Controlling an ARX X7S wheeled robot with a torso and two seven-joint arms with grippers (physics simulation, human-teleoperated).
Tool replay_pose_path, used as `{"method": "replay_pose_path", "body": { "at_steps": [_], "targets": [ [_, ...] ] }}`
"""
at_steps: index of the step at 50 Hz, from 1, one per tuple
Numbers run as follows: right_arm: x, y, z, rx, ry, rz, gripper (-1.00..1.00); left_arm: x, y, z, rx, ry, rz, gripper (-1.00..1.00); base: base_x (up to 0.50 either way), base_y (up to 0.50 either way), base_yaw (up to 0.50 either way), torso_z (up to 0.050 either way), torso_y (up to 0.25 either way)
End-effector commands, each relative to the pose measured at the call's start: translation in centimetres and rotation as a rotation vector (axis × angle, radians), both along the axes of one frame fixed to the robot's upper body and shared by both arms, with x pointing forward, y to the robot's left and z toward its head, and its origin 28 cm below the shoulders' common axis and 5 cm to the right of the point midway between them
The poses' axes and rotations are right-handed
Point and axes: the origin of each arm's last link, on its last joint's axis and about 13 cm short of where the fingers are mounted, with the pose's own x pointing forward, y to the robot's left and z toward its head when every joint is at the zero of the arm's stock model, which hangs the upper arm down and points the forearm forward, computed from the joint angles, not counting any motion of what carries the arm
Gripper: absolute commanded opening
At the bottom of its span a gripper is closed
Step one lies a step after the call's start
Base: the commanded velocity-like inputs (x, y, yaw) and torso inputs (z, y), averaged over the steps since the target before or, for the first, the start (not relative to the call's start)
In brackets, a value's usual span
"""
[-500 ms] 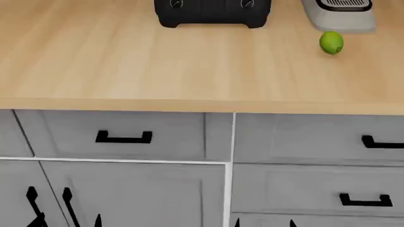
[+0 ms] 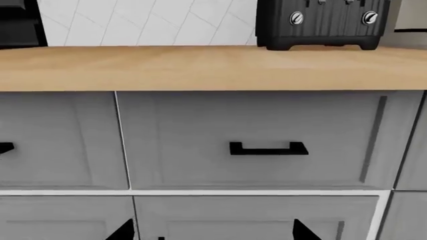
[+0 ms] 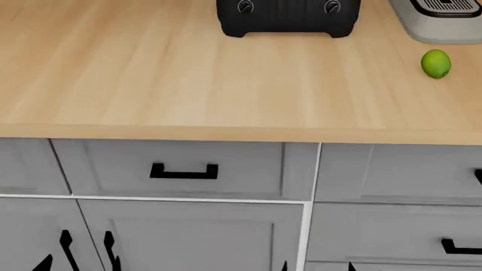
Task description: Open the right drawer.
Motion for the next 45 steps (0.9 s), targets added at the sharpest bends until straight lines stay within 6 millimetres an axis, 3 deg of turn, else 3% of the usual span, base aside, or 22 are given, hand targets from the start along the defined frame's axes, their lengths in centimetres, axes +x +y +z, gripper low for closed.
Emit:
{"method": "replay_pose_path", "body": {
  "at_steps": [1,21,45],
  "targets": [
    [-0.08,-0.35,0.14,0.003,-0.004,-0.020,1.00,-0.07,0.09,0.08,-0.025,0.007,-0.007,1.00,0.00,0.00,0.00,0.000,0.000],
    [-0.33,-0.10,0.07,-0.017,-0.011,0.001,1.00,-0.13,-0.01,-0.06,-0.035,0.014,-0.025,1.00,0.00,0.00,0.00,0.000,0.000],
    [-0.29,-0.12,-0.05,-0.015,-0.003,0.003,1.00,-0.07,0.01,-0.20,-0.038,0.016,-0.028,1.00,0.00,-0.38,0.00,0.000,0.000]
  ]
}}
